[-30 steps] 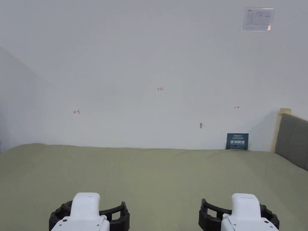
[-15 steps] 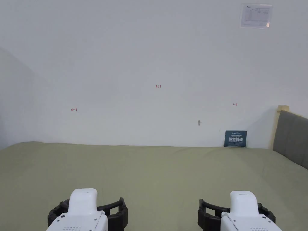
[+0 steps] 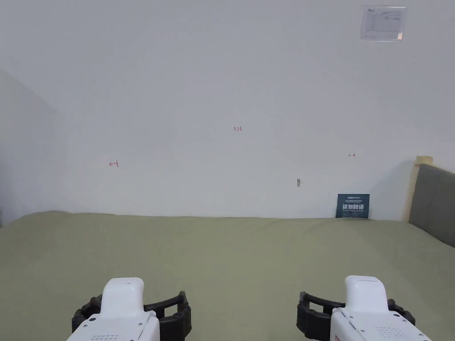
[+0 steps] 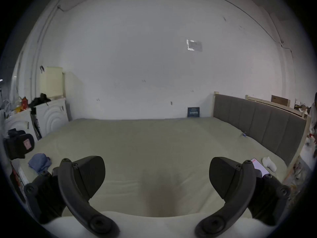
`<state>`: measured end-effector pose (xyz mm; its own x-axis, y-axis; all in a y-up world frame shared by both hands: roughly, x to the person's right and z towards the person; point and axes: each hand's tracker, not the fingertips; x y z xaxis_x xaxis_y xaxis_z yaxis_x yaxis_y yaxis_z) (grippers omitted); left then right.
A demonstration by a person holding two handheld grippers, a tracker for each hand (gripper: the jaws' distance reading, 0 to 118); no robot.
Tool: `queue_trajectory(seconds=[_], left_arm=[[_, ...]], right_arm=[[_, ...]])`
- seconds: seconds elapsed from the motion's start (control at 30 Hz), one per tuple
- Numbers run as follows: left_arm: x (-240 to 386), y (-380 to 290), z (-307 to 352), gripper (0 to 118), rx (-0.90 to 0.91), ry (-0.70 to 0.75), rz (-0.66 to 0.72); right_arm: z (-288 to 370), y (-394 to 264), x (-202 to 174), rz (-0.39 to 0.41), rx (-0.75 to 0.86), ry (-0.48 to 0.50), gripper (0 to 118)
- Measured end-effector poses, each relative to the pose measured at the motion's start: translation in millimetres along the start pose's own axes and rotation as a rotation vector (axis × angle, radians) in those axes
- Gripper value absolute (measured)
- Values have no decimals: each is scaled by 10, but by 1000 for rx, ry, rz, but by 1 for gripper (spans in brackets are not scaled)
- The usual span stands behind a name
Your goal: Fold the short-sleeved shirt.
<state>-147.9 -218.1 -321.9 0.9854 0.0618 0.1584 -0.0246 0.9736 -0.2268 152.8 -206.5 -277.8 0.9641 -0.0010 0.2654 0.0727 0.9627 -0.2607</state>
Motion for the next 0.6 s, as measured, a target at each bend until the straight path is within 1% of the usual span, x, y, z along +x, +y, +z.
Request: queue_trajectory(seconds=[0.07, 0.13, 0.17, 0.23, 0.3, 0.47, 0.6], left_arm=[[-13, -11, -2, 118, -4, -26, 20], [3, -23, -1, 118, -7, -22, 15], [15, -32, 1, 118, -8, -14, 6], [20, -39, 1, 118, -9, -11, -7], [24, -39, 1, 118, -14, -10, -9], [24, -39, 5, 118, -21, -5, -11], [20, -46, 16, 118, -19, 1, -14]], right_arm=[[-23, 33, -23, 13, -46, -24, 118], [-31, 40, -29, 14, -51, -13, 118], [-30, 33, -22, 9, -54, -9, 118], [3, 31, 3, -26, -63, 20, 118], [28, 39, 27, -56, -70, 29, 118], [20, 61, 95, -70, -67, 27, 118], [-2, 70, 127, -63, -58, 17, 118]])
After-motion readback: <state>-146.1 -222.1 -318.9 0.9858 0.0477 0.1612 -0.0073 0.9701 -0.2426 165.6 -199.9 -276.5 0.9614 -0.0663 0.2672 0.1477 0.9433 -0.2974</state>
